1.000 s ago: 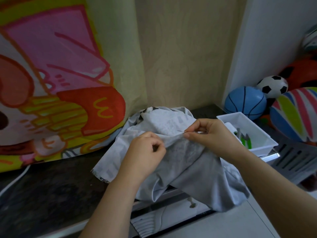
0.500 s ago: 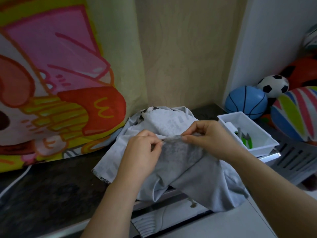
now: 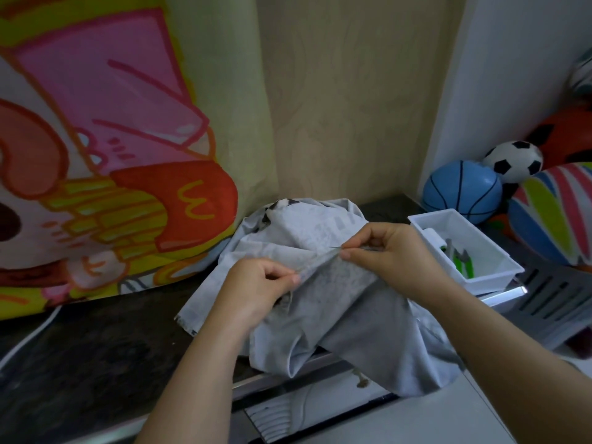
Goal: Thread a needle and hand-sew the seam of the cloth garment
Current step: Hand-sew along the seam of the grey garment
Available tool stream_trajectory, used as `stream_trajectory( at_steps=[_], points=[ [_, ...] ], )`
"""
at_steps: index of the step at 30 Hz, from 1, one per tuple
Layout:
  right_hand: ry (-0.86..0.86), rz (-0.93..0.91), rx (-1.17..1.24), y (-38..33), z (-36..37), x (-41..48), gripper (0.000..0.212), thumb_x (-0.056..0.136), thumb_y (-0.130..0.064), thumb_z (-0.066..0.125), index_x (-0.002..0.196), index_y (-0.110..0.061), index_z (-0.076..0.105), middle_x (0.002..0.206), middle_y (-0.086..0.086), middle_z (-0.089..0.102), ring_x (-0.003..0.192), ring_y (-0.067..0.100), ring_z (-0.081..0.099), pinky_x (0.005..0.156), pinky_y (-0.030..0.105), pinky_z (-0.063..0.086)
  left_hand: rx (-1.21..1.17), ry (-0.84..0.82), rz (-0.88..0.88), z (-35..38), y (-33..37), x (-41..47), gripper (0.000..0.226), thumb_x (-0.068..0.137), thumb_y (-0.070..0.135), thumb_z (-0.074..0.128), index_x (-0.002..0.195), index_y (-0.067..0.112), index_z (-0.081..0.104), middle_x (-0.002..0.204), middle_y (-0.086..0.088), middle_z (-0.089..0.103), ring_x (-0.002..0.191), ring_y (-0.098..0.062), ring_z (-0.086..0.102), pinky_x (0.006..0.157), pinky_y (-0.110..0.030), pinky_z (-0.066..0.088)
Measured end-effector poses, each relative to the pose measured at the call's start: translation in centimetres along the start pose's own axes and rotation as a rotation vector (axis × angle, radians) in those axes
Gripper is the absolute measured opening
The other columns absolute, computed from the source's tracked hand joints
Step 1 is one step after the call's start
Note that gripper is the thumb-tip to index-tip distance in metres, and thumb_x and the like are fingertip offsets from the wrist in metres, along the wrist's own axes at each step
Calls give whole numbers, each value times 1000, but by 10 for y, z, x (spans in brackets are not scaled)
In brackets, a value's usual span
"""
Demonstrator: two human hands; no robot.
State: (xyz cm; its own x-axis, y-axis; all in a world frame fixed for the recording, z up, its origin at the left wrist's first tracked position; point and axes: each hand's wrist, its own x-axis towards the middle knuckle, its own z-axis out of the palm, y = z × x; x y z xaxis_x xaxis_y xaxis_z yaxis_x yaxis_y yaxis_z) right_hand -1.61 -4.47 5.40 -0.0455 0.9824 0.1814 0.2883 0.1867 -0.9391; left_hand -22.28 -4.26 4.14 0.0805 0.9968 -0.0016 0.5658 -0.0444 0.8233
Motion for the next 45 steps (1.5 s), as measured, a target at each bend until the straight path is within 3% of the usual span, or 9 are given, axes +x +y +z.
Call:
stream_trajectory(
  at_steps=[3, 8, 12, 18, 24, 27, 30, 33, 45],
  points=[
    [-33, 13, -23, 1, 2, 0, 7, 76, -7, 75, 75, -12, 71, 79, -2, 73, 74, 2, 67, 72, 10, 50, 23, -27, -53, 3, -5, 1, 7, 84, 19, 72, 86, 25, 73, 89, 14, 69, 81, 6, 62, 68, -5, 45],
    [-19, 17, -11, 2, 2, 0, 8, 76, -6, 75, 74, -12, 70, 78, -1, 73, 75, 5, 68, 73, 13, 52, 111, 40, 59, 15, 5, -6, 39, 81, 29, 70, 115, 34, 53, 118, 17, 51, 103, 4, 50, 81, -12, 43],
    [-34, 18, 16, 2, 3, -1, 6, 76, -5, 75, 76, -10, 70, 74, -3, 73, 73, 6, 67, 73, 15, 53, 117, 53, 156, 31, 10, -4, 61, 82, 43, 68, 137, 33, 42, 125, 20, 50, 121, -4, 45, 108, -35, 38],
    [-67, 7, 54, 1, 1, -2, 5, 75, -6, 75, 77, -9, 71, 74, 0, 73, 74, 8, 67, 74, 19, 54, -113, -55, 172, 32, 12, 4, 29, 87, 36, 65, 116, 31, 62, 107, 22, 62, 105, 8, 55, 85, -7, 43],
    [-90, 16, 82, -4, -1, -5, 6, 75, -6, 74, 75, -10, 70, 75, 1, 72, 73, 8, 66, 76, 20, 54, -334, -105, 125, 31, 10, 8, 10, 87, 23, 67, 91, 28, 59, 89, 10, 66, 87, -1, 62, 79, -17, 46],
    [-99, 17, 87, -6, -2, -6, 5, 75, -5, 74, 77, -7, 70, 74, 0, 72, 72, 7, 66, 74, 17, 54, -393, -125, 101, 28, 9, 9, 10, 84, 22, 70, 91, 24, 62, 84, 5, 70, 85, -6, 65, 81, -21, 49],
    [-105, 20, 89, -5, -4, -6, 6, 75, -6, 74, 80, -4, 70, 77, 3, 73, 75, 10, 67, 76, 19, 55, -439, -144, 68, 25, 10, 8, 13, 83, 19, 71, 94, 24, 66, 91, 3, 72, 88, -3, 67, 82, -14, 50],
    [-118, 17, 65, -6, -4, -6, 6, 76, -7, 74, 80, -6, 70, 77, 1, 73, 75, 8, 67, 74, 17, 54, -437, -166, 55, 25, 12, 7, 10, 84, 17, 70, 89, 25, 71, 92, 6, 74, 88, 1, 67, 76, -8, 48],
    [-73, 119, 139, -8, -7, -9, 5, 75, -5, 73, 78, -5, 69, 74, 1, 72, 69, 3, 67, 65, 9, 49, -372, -123, 38, 27, 15, 6, 15, 79, 12, 75, 71, 24, 69, 72, 10, 70, 73, -1, 64, 73, -14, 51]
  ],
)
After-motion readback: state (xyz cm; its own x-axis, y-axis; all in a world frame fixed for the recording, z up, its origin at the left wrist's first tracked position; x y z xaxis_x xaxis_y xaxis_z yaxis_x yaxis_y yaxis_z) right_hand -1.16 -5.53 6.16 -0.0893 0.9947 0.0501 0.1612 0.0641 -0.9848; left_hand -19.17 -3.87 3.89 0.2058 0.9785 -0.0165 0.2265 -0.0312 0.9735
